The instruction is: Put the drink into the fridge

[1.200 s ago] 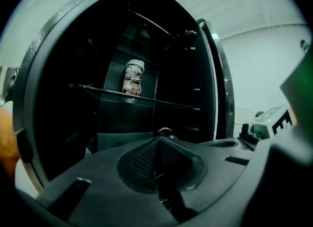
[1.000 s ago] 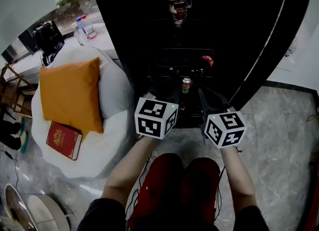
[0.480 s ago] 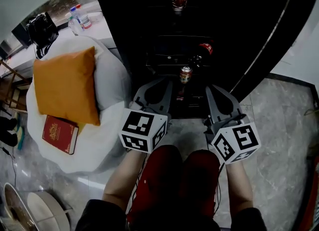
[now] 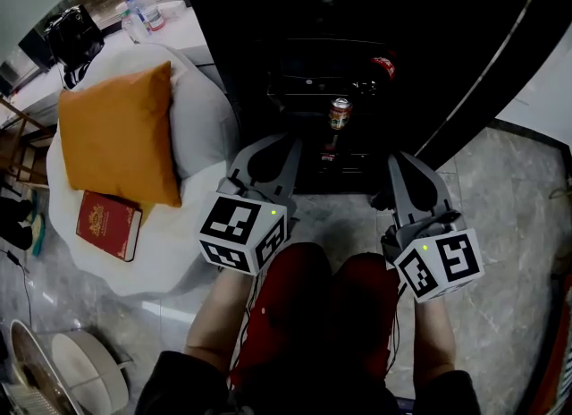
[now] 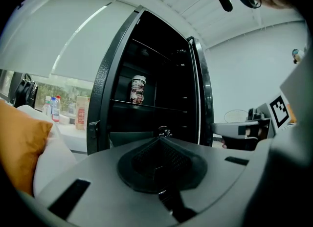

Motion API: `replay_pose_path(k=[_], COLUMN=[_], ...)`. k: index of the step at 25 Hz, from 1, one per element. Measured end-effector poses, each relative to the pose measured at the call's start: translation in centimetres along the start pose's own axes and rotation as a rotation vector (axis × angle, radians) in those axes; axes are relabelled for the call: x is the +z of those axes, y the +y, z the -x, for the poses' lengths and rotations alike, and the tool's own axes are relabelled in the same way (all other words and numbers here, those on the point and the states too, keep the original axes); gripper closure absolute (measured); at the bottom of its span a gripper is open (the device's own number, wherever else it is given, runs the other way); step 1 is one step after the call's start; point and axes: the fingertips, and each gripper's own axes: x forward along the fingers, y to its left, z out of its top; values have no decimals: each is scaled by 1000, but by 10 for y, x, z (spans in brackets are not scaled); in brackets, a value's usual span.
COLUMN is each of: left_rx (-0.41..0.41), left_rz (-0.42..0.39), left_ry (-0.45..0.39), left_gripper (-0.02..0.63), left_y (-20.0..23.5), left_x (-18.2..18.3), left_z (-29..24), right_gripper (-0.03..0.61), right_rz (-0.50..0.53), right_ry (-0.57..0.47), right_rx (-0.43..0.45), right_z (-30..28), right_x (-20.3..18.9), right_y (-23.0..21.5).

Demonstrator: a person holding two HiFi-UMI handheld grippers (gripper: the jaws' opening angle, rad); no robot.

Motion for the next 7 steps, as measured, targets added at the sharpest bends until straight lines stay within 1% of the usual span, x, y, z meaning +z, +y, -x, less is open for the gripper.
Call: replay_pose_path(k=[2, 7], left_rx=[3, 12], left_rz=[7, -10], left_ry=[-7, -22], left_gripper=[603, 603], left_y=[2, 3], left_x=[0, 0], left_z=[5, 16], right_gripper=[560, 560], right_rz=[-7, -16], right_ry=[-4, -19], right_rx=[-1, -1], right_z=[3, 10], right_x=[1, 4], right_y=[2, 5])
